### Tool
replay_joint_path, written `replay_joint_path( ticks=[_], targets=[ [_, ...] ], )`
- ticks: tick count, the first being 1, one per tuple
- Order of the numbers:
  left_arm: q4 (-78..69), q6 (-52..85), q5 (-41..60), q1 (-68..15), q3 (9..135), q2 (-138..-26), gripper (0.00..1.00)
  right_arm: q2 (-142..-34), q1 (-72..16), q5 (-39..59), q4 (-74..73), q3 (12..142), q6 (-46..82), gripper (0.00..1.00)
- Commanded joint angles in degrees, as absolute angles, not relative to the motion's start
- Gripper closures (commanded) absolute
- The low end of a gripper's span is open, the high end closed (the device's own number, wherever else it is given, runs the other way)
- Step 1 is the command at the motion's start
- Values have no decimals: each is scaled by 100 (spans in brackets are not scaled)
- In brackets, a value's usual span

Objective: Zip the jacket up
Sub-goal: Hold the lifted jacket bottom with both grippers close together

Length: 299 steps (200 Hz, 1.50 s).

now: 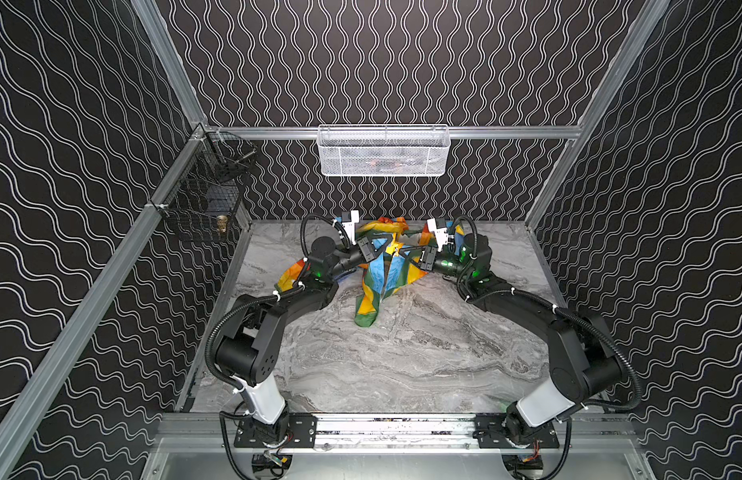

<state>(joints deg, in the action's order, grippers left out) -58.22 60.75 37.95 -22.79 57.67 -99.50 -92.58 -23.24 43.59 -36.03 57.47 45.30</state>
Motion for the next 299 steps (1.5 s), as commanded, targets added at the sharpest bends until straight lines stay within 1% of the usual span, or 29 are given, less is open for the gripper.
replay_joint_path(
  ticks=[1, 227, 299],
  targets=[
    [-6235, 6202, 3862, -2268, 5759, -9981, 100, -9279, -2330, 4410, -4067, 5759, 4603, 100],
    [-6890, 6702, 4013, -2325, 5722, -10307, 100, -9375, -2338, 4403, -4276, 5794, 4711, 100],
    [-6897, 6713, 4043, -2327, 5678, -10232, 100, -9343, -2329, 4345, -4290, 5808, 4729, 100]
  ],
)
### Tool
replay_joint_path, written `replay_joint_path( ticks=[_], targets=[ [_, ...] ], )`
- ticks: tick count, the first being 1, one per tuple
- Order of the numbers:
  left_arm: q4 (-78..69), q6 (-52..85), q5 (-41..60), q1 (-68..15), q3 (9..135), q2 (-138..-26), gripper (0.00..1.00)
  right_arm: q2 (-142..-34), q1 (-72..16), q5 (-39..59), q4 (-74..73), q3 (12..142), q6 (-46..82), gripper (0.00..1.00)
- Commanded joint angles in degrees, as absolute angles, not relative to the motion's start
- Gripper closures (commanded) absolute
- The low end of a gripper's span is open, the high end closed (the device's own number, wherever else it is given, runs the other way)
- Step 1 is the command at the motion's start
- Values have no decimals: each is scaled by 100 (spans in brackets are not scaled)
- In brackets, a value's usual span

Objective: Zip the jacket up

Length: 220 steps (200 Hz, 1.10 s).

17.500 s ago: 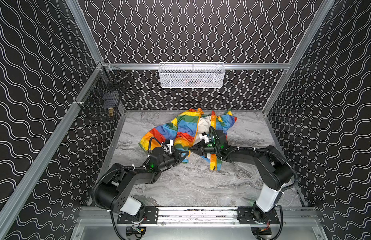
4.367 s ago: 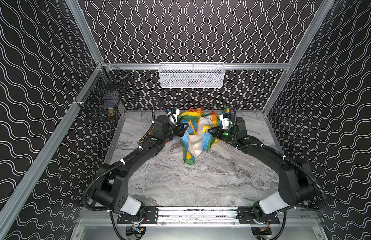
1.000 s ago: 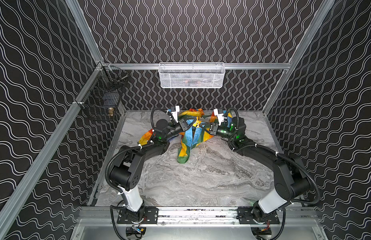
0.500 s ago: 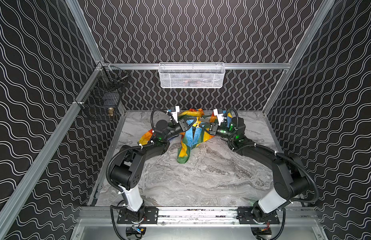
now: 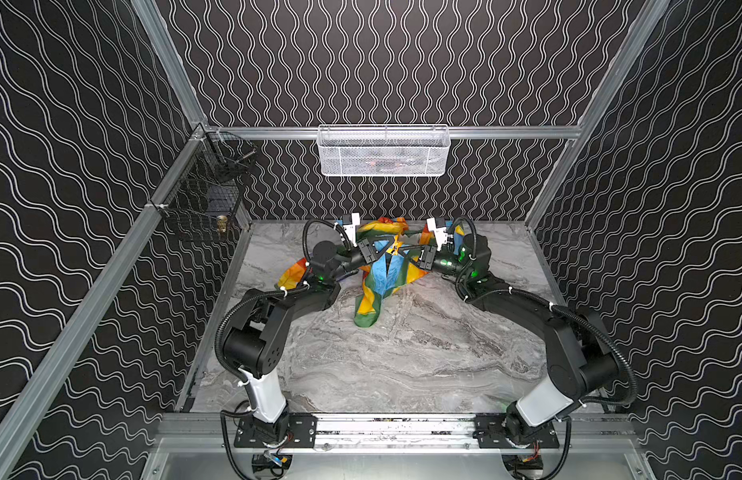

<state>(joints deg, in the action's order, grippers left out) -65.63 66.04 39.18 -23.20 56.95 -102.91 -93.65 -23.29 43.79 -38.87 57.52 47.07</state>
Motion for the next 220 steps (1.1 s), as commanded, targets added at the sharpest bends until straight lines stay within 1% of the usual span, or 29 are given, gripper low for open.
replay_joint_path(
  ticks=[1, 220],
  targets=[
    [-6898, 6710, 4043, -2324, 5678, -10227, 100, -9343, -2329, 4348, -4294, 5809, 4729, 100],
    [-7023, 6843, 4191, -2328, 5640, -10118, 100, -9482, -2163, 4482, -4979, 5793, 5335, 100]
  ],
)
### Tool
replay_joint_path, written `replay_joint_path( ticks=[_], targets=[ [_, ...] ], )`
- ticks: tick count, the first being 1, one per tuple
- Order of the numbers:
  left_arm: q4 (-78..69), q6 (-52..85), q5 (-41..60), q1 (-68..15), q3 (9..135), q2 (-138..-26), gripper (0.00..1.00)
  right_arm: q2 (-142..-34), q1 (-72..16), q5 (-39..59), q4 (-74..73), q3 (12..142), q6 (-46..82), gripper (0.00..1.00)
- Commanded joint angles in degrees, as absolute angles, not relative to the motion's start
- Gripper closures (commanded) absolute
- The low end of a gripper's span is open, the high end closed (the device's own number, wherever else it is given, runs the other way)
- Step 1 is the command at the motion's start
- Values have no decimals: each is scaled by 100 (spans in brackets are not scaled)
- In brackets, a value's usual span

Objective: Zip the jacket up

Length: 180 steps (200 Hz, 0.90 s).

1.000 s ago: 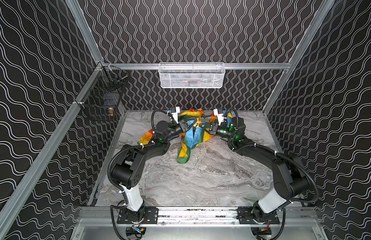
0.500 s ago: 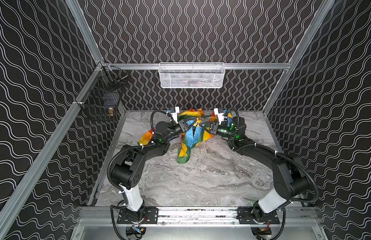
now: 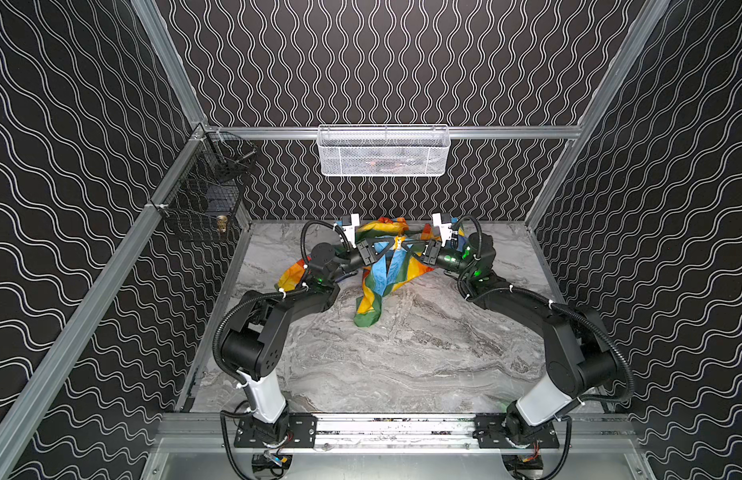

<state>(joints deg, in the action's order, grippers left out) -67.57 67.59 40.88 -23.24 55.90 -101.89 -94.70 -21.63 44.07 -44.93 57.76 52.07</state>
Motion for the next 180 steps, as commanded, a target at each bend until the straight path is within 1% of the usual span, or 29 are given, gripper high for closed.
replay_joint_path(
  ticks=[1, 40, 45, 70, 144, 180],
  targets=[
    [-7018, 6841, 4192, -2329, 5641, -10117, 100, -9478, -2162, 4487, -4981, 5793, 5335, 100],
    [-6937, 6790, 4103, -2325, 5819, -10073, 100, -9405, -2162, 4596, -5139, 5755, 5263, 100],
    [-6922, 6781, 4090, -2321, 5847, -10055, 100, -9392, -2162, 4624, -5205, 5568, 5264, 100],
    [-6797, 6672, 4004, -2299, 5911, -9950, 100, -9382, -2153, 4713, -5510, 5434, 5280, 100],
    [-6990, 6749, 3902, -2301, 6024, -10046, 100, -9955, -2110, 5012, -7539, 5399, 6215, 100],
    [-7105, 6820, 3868, -2298, 6035, -10141, 100, -10281, -2080, 5080, -8162, 5545, 6639, 100]
  ],
)
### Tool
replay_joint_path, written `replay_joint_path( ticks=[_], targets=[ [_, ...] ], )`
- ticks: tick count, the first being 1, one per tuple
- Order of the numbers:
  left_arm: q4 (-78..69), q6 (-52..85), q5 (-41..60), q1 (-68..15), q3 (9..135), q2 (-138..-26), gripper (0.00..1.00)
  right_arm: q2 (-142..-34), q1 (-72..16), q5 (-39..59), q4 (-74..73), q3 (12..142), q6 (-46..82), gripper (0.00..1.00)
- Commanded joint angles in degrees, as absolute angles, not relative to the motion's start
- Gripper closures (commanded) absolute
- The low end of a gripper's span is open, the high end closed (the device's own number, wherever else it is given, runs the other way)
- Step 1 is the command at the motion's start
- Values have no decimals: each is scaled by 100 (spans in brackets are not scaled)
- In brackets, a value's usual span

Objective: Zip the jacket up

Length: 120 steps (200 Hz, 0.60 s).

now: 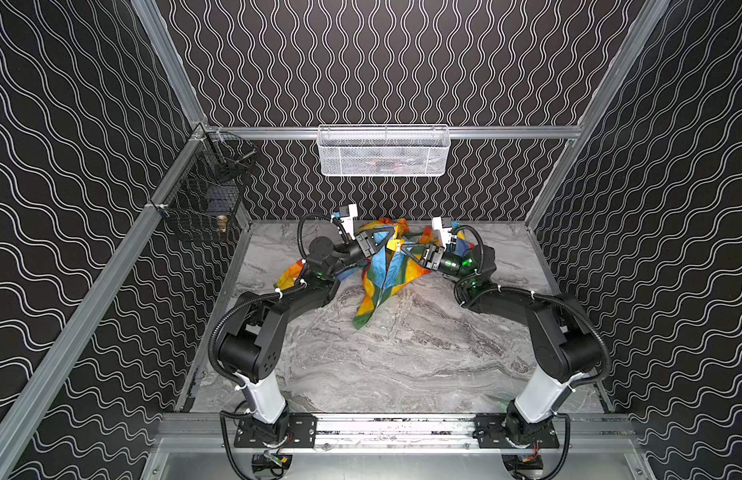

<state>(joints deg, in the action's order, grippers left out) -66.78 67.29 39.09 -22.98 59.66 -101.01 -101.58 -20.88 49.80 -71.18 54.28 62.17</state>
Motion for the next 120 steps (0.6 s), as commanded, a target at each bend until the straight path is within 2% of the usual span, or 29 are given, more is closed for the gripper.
replay_joint_path(
  ticks=[1, 120],
  targets=[
    [-7112, 6820, 3868, -2301, 6032, -10142, 100, -10291, -2077, 5080, -8163, 5554, 6646, 100],
    [-7551, 7233, 3789, -2303, 6033, -10352, 100, -10255, -2074, 4968, -7907, 5594, 6453, 100]
  ],
)
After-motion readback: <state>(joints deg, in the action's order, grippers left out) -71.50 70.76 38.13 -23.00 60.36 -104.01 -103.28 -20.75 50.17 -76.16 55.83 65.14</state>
